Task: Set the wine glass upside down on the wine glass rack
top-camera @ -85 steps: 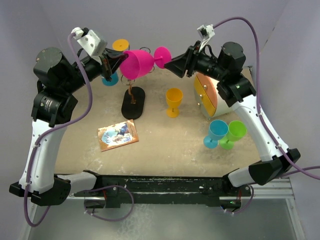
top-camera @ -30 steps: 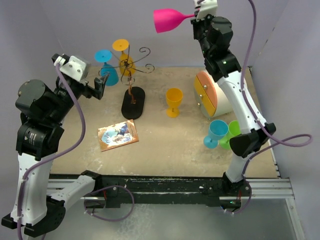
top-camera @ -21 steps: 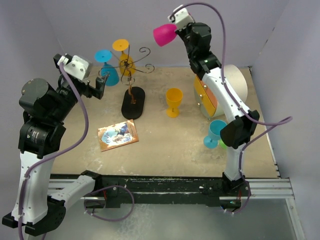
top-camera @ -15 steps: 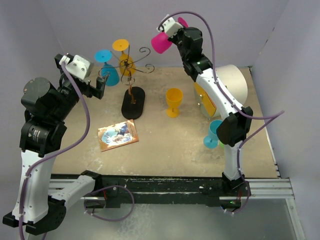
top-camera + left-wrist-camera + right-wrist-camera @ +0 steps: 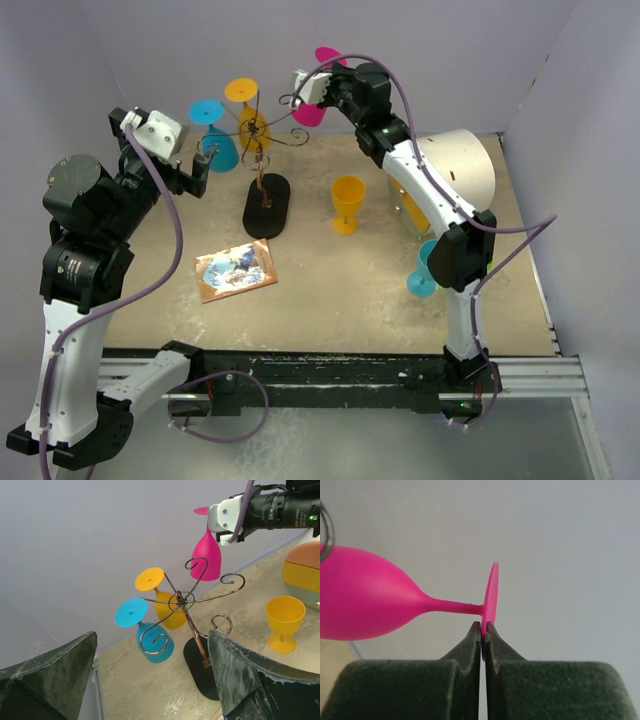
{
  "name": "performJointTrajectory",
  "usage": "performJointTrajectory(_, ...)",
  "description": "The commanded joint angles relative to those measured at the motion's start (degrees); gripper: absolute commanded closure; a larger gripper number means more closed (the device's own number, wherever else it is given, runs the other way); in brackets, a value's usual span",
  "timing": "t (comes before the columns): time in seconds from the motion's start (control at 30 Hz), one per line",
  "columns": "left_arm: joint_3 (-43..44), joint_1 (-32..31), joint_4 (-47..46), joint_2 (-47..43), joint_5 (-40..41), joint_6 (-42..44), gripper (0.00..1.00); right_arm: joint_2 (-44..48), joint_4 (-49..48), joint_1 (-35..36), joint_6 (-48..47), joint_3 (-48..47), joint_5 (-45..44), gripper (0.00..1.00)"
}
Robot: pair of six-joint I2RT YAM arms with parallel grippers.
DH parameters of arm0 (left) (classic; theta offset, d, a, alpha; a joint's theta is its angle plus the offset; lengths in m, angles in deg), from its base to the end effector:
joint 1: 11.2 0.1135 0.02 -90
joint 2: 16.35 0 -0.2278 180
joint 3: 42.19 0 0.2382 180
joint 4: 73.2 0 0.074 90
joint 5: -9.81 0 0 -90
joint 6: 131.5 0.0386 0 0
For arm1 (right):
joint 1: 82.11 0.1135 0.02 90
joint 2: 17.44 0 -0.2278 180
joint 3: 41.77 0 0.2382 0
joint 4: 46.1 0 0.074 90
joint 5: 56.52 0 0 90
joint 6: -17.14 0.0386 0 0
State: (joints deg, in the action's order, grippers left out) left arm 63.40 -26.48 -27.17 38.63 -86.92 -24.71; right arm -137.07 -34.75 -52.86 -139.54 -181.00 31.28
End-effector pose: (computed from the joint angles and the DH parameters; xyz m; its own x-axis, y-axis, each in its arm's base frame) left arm 0.1458 -0.0445 0.4931 0.1819 0.2477 -0.9516 0.3362 0.8938 0.2969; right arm 0.4094 0.2276 0.4076 0.4675 -0.7899 -0.3968 -0.0652 0.4169 -0.9066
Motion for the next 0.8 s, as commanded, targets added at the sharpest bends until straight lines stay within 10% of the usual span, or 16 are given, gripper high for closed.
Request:
performJointTrajectory(0.0, -0.39, 0.96, -1.3, -0.49, 1.27, 1.13, 0.06, 0.61, -1.43, 0.62, -7.19, -0.43, 7.77, 1.0)
performJointTrajectory(0.77, -1.0, 2.89, -1.4, -0.31, 1.26, 1.29, 0.06, -5.54, 9.72, 2.59, -18.93, -10.22, 23.09, 1.0)
